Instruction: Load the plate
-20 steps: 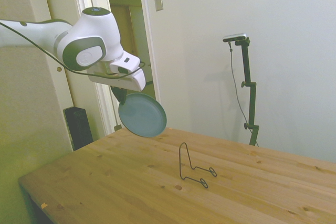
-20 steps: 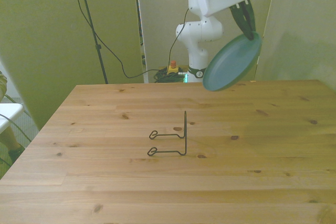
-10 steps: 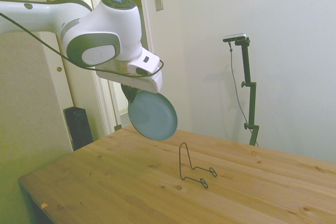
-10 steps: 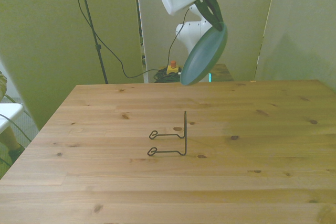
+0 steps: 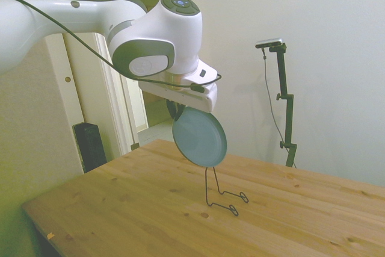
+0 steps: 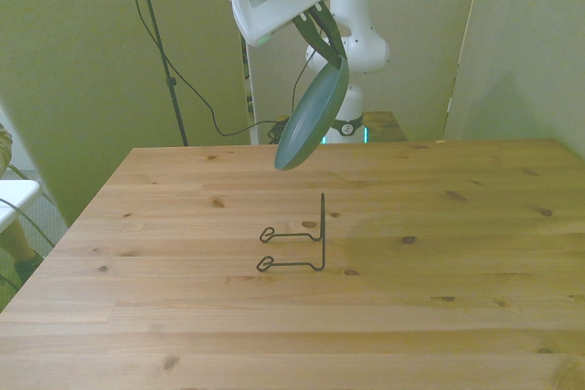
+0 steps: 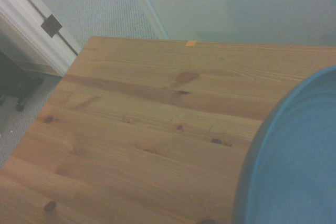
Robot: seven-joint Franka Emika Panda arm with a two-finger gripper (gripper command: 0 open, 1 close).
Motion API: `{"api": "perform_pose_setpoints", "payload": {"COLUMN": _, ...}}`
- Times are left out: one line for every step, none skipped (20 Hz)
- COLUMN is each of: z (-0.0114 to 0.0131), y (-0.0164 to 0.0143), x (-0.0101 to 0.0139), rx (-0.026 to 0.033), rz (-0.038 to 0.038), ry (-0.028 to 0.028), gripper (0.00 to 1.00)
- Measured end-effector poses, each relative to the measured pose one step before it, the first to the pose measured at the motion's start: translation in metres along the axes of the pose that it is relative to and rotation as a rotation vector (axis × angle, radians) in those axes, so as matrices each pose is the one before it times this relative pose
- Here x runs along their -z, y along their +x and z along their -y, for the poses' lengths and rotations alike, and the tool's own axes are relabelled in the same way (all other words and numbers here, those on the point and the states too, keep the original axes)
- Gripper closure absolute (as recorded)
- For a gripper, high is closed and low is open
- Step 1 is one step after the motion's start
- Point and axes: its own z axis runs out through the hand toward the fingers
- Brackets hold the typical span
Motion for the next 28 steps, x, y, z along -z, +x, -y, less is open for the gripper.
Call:
{"api": "perform_pose_setpoints", "payload": {"z": -0.00128, "y": 0.00094, "x": 0.00065, "rx": -0.00317, "rz": 0.00289, "ry": 0.00082, "gripper": 1.0}}
{"api": "perform_pose_setpoints", "payload": {"z": -0.00252, "y": 0.00086, "x": 0.00086, "rx": -0.00687, "rz": 0.0084, "ry": 0.00752, "gripper": 1.0}}
{"api": "perform_pose_setpoints", "payload": {"z": -0.00466, "y": 0.00183, "x": 0.00145, "rx": -0.00669, "rz": 0.01054, "ry": 0.01507, "gripper": 1.0}}
{"api": "perform_pose_setpoints", "payload": {"z": -0.00707, "y": 0.00233, "x": 0.00334, "rx": -0.00275, "rz": 0.00866, "ry": 0.01738, "gripper": 1.0}}
{"api": "perform_pose_setpoints", "payload": {"z": -0.00689, "y": 0.00283, "x": 0.00453, "rx": -0.00365, "rz": 0.00683, "ry": 0.01742, "gripper": 1.0}}
{"api": "perform_pose_setpoints", "payload": {"z": -0.00783, "y": 0.00285, "x": 0.00529, "rx": -0.00315, "rz": 0.00722, "ry": 0.0159, "gripper": 1.0}}
{"api": "perform_pose_setpoints", "payload": {"z": -0.00739, "y": 0.00319, "x": 0.00601, "rx": -0.00223, "rz": 0.00686, "ry": 0.01605, "gripper": 1.0}}
{"api": "perform_pose_setpoints", "payload": {"z": -0.00679, "y": 0.00301, "x": 0.00506, "rx": -0.00144, "rz": 0.00915, "ry": 0.01508, "gripper": 1.0}}
{"api": "perform_pose_setpoints", "payload": {"z": -0.00587, "y": 0.00356, "x": 0.00441, "rx": 0.00151, "rz": 0.01219, "ry": 0.01416, "gripper": 1.0}}
{"api": "perform_pose_setpoints", "payload": {"z": -0.00485, "y": 0.00429, "x": 0.00328, "rx": 0.00198, "rz": 0.01124, "ry": 0.01213, "gripper": 1.0}}
{"api": "perform_pose_setpoints", "payload": {"z": -0.00515, "y": 0.00541, "x": 0.00178, "rx": 0.00292, "rz": 0.01096, "ry": 0.00804, "gripper": 1.0}}
{"api": "perform_pose_setpoints", "payload": {"z": -0.00452, "y": 0.00585, "x": -0.00046, "rx": 0.00303, "rz": 0.00924, "ry": 0.00541, "gripper": 1.0}}
{"api": "perform_pose_setpoints", "payload": {"z": -0.00416, "y": 0.00641, "x": -0.00225, "rx": 0.00047, "rz": 0.00696, "ry": 0.00155, "gripper": 1.0}}
{"api": "perform_pose_setpoints", "payload": {"z": -0.00229, "y": 0.00604, "x": -0.00352, "rx": -0.00033, "rz": 0.00807, "ry": 0.00149, "gripper": 1.0}}
{"api": "perform_pose_setpoints", "payload": {"z": -0.00094, "y": 0.0054, "x": -0.00424, "rx": 0.00174, "rz": 0.00581, "ry": -0.00059, "gripper": 1.0}}
{"api": "perform_pose_setpoints", "payload": {"z": 0.00028, "y": 0.00445, "x": -0.00492, "rx": 0.00327, "rz": 0.00736, "ry": -0.00203, "gripper": 1.0}}
{"api": "perform_pose_setpoints", "payload": {"z": 0.00118, "y": 0.00316, "x": -0.00447, "rx": 0.00652, "rz": 0.00604, "ry": -0.0006, "gripper": 1.0}}
{"api": "perform_pose_setpoints", "payload": {"z": 0.00122, "y": 0.00211, "x": -0.00323, "rx": 0.00711, "rz": 0.00435, "ry": 0.0007, "gripper": 1.0}}
{"api": "perform_pose_setpoints", "payload": {"z": 0.00051, "y": 0.00092, "x": -0.00271, "rx": 0.00594, "rz": 0.00417, "ry": 0.00122, "gripper": 1.0}}
{"api": "perform_pose_setpoints", "payload": {"z": -0.00035, "y": 0.00081, "x": -0.00249, "rx": 0.00333, "rz": 0.00417, "ry": 0.00029, "gripper": 1.0}}
{"api": "perform_pose_setpoints", "payload": {"z": -0.00088, "y": 0.0002, "x": -0.002, "rx": 0.00092, "rz": 0.00784, "ry": 0.00196, "gripper": 1.0}}
{"api": "perform_pose_setpoints", "payload": {"z": -0.00187, "y": -0.00013, "x": -0.00314, "rx": -0.00158, "rz": 0.01618, "ry": 0.00637, "gripper": 1.0}}
{"api": "perform_pose_setpoints", "payload": {"z": -0.00235, "y": 0.00119, "x": -0.00328, "rx": -0.00123, "rz": 0.00943, "ry": 0.00877, "gripper": 1.0}}
{"api": "perform_pose_setpoints", "payload": {"z": -0.00293, "y": 0.00195, "x": -0.00341, "rx": -0.00147, "rz": 0.00563, "ry": 0.00521, "gripper": 1.0}}
{"api": "perform_pose_setpoints", "payload": {"z": -0.00317, "y": 0.00224, "x": -0.00364, "rx": -0.00087, "rz": 0.00472, "ry": 0.00313, "gripper": 1.0}}
{"api": "perform_pose_setpoints", "payload": {"z": -0.00282, "y": 0.0021, "x": -0.00342, "rx": 0.0002, "rz": 0.00408, "ry": 0.00211, "gripper": 1.0}}
{"api": "perform_pose_setpoints", "payload": {"z": -0.00173, "y": 0.00156, "x": -0.0028, "rx": 0.00061, "rz": 0.00232, "ry": -0.00043, "gripper": 1.0}}
{"api": "perform_pose_setpoints", "payload": {"z": -0.00088, "y": 0.00146, "x": -0.00196, "rx": 0.00098, "rz": -0.00112, "ry": -0.00134, "gripper": 1.0}}
